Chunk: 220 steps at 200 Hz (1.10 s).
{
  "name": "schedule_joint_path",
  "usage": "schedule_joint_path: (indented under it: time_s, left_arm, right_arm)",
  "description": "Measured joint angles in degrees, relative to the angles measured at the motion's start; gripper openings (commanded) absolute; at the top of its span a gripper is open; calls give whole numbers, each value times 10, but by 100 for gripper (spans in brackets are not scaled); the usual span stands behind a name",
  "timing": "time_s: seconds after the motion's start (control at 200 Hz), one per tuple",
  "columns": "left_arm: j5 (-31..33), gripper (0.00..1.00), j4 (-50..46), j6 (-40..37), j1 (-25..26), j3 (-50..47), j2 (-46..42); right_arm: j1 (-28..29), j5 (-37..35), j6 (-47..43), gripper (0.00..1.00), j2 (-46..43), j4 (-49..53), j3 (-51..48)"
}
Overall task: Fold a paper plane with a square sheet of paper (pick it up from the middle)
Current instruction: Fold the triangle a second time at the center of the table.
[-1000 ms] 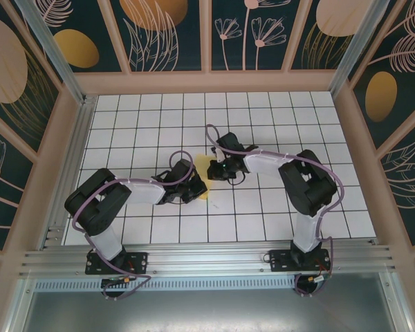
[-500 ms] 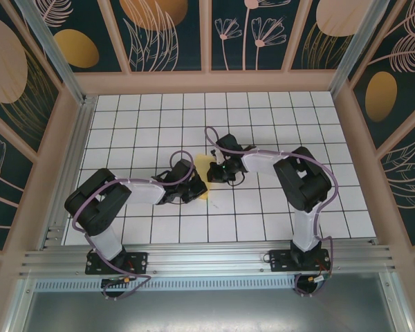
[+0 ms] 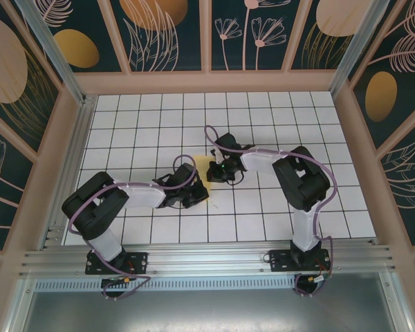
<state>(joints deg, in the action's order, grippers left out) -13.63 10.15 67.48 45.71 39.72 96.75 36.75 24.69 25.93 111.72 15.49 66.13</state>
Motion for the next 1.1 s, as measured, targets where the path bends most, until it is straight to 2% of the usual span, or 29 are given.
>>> schedule_joint_path:
  time_s: [0.721,0.966,1.101]
  left_arm:
    - [-20,7,-30,-38,28,8,-4]
    - [14,9,2,13,28,-31,-93]
    - [32,9,14,31,18,-32,-102]
  right_arm:
    - [1,-4,2,5,0,0,0]
    - [1,-4,4,5,0,-1,0]
    - [1,-4,4,5,0,-1,0]
